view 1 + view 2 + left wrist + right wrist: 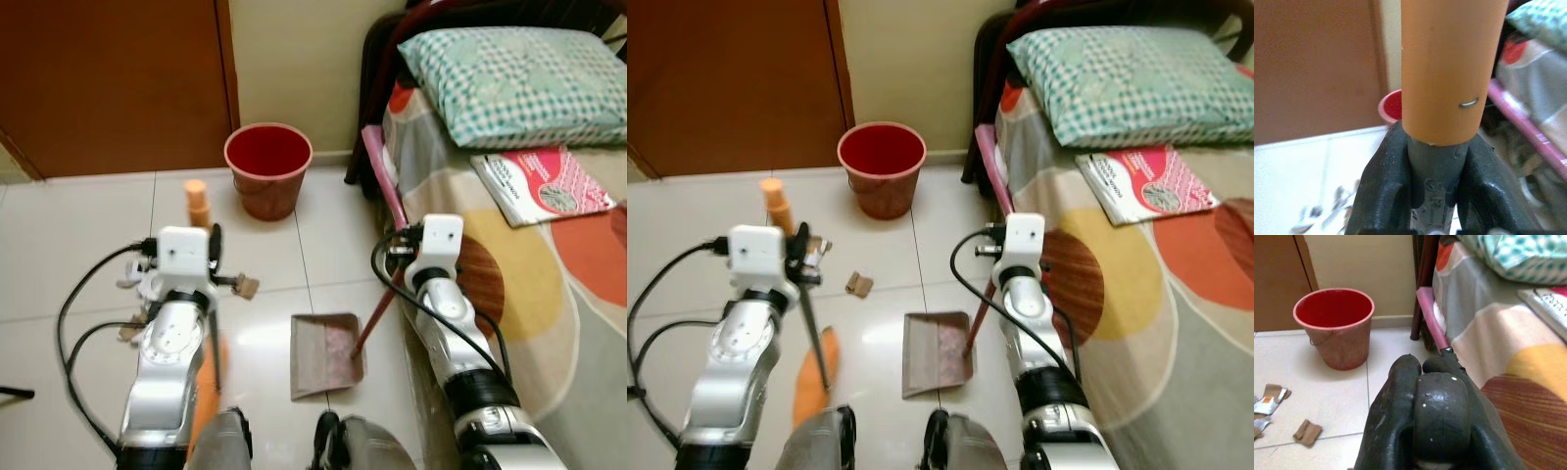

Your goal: Sweep floor

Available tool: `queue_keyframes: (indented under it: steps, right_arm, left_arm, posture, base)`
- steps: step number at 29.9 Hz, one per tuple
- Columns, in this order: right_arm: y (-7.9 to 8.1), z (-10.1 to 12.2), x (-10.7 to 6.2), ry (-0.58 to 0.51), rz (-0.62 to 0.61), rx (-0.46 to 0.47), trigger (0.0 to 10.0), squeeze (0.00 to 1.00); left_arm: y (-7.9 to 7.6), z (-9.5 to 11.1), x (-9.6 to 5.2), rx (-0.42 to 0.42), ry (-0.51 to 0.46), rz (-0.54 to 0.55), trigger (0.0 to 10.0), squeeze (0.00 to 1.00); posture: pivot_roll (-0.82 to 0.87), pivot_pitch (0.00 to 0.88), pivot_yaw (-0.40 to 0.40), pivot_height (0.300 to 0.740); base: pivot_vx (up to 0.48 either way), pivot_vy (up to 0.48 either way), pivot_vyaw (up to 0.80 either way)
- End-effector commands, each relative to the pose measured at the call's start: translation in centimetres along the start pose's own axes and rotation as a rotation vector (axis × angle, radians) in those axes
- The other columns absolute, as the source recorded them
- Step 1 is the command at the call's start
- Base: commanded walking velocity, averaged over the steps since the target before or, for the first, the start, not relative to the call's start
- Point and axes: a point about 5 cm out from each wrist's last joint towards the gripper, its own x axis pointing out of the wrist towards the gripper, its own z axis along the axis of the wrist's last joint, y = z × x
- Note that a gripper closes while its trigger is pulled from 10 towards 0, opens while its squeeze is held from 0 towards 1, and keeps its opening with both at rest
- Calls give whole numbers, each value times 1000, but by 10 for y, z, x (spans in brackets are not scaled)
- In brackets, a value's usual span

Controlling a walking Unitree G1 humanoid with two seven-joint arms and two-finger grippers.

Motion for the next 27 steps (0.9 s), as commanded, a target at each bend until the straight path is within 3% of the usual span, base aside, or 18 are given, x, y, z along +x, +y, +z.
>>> queue_keyframes:
  steps: [1, 7, 17, 24, 27]
  right_arm:
    - [-2, -2, 1, 7, -6, -16, 10000, 0]
    - [-2, -3, 2, 10, -7, -14, 10000, 0]
    - [0, -5, 2, -4, -3, -11, 10000, 0]
    - [0, -6, 1, 1, -7, -3, 10000, 0]
    - [-2, -6, 0, 2, -14, 5, 10000, 0]
  left_arm:
    - [-10, 9, 7, -55, -58, -51, 10000, 0]
    - [-25, 17, 17, -105, -94, -147, 10000, 0]
    - [-73, 46, 37, -213, -201, -291, 10000, 0]
    - [-69, 53, 41, -218, -237, -256, 10000, 0]
    - [-57, 53, 42, -201, -251, -205, 10000, 0]
  posture:
    - [40, 144, -80, 740]
    - [23, 143, -79, 740]
    - [19, 136, -74, 740]
    - [9, 135, -70, 740]
    - [11, 140, -68, 740]
  base:
    - [0, 0, 0]
    - [0, 0, 0]
    - [0, 0, 0]
    - [0, 0, 0]
    - [0, 0, 0]
